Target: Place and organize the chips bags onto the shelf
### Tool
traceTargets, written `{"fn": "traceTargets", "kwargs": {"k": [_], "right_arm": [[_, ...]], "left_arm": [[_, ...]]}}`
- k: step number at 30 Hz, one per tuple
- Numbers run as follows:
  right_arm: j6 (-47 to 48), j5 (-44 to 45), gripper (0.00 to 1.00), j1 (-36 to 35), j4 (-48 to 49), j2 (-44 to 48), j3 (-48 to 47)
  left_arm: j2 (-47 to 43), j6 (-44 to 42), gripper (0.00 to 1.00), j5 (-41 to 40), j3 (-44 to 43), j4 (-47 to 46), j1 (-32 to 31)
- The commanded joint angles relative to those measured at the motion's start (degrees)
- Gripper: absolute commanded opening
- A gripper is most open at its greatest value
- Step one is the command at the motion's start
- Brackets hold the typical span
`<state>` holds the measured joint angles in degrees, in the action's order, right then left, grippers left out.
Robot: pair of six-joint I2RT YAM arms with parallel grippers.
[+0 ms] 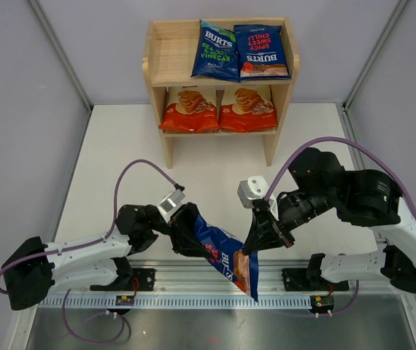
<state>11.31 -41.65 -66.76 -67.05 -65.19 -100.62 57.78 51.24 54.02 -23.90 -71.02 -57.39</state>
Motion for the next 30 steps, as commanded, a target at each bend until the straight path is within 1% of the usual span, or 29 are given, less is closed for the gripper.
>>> {"fn": "traceTargets", "kwargs": {"k": [1, 2, 3, 4, 5, 6, 7, 8, 11, 12, 13, 14, 15, 16, 17, 18, 19, 20, 22, 24, 27, 30], "right_arm": [[-0.41, 8.58, 0.00, -0.47, 1.30, 0.76, 0.77], [-0.67, 9.82, 0.00, -0.39, 1.30, 1.03, 0.86], [-0.85, 11.14, 0.01, -0.30, 1.39, 1.72, 1.04], [-1.20, 12.37, 0.04, -0.39, 1.65, 2.17, 1.30], [-1.55, 14.56, 0.06, -0.47, 1.83, 3.04, 1.30], [-1.82, 16.06, 0.06, -0.39, 2.01, 3.57, 1.30], [-2.17, 17.73, 0.03, -0.39, 2.79, 4.10, 1.39], [-2.61, 20.79, 0.00, -0.39, 3.41, 4.80, 1.91], [-2.96, 23.97, 0.00, -0.39, 6.39, 7.61, 3.85], [-3.14, 24.59, 0.00, -0.39, 7.10, 8.75, 4.37], [-4.09, 25.38, 0.02, -0.39, 8.67, 9.37, 5.68], [-4.80, 27.74, 0.02, -0.47, 9.73, 10.68, 6.65], [-5.50, 29.15, 0.02, -0.39, 12.00, 11.48, 9.10], [-7.60, 32.82, 0.21, -0.47, 13.68, 12.53, 10.69], [-8.66, 34.77, 0.23, -0.39, 15.44, 14.80, 12.45], [-9.37, 36.01, 0.30, -0.39, 18.15, 15.96, 15.68], [-10.51, 37.07, 0.70, -0.39, 19.48, 17.01, 17.28], [-10.95, 37.69, 0.88, -0.30, 20.89, 19.03, 18.69], [-14.90, 36.48, 0.99, -0.39, 23.61, 20.36, 21.76], [-18.06, 33.23, 0.99, -0.30, 25.55, 21.33, 24.66], [-20.36, 31.63, 0.99, -0.39, 28.36, 21.42, 27.48], [-24.57, 34.96, 1.00, -0.39, 32.83, 22.91, 32.49]], "left_arm": [[-3.10, -4.30, 0.30, -1.11, -0.09, 0.87, -0.27], [-3.81, -5.18, 0.29, -1.28, -0.09, 4.19, -0.36], [-4.34, -7.10, 0.25, -1.46, -0.09, 6.23, -0.36], [-4.95, -8.25, 0.21, -2.42, -0.09, 8.42, -0.36], [-6.44, -9.57, 0.19, -3.21, -0.27, 14.28, -0.27], [-7.15, -11.06, 0.17, -4.09, -0.88, 17.81, -0.36], [-7.85, -13.77, 0.16, -4.88, -1.23, 21.07, -0.27], [-8.55, -14.85, 0.14, -6.89, -1.41, 26.41, -0.36], [-10.66, -17.58, 0.14, -11.47, -2.38, 32.25, -0.27], [-11.63, -18.54, 0.14, -12.87, -2.64, 35.74, -0.27], [-11.90, -18.90, 0.11, -15.50, -2.99, 37.08, -0.27], [-12.33, -18.99, 0.10, -16.65, -3.17, 39.01, -0.27], [-13.04, -19.25, 0.04, -17.97, -3.52, 39.90, -0.27], [-13.48, -19.16, 0.03, -20.33, -3.52, 40.61, -0.27], [-13.83, -19.16, 0.03, -20.97, -3.61, 41.05, -0.18], [-14.70, -19.08, 0.02, -21.49, -3.61, 41.05, -0.27], [-15.06, -18.99, 0.02, -22.46, -3.70, 41.05, -0.27], [-15.50, -18.81, 0.02, -22.99, -3.78, 41.23, -0.27], [-16.38, -18.81, 0.02, -24.48, -4.57, 42.28, -0.27], [-16.73, -18.46, 0.03, -24.31, -5.01, 42.46, -0.27], [-16.91, -17.23, 0.03, -24.66, -6.07, 42.11, -0.27], [-17.17, -15.30, 0.03, -27.29, -6.42, 41.23, -0.18]]}}
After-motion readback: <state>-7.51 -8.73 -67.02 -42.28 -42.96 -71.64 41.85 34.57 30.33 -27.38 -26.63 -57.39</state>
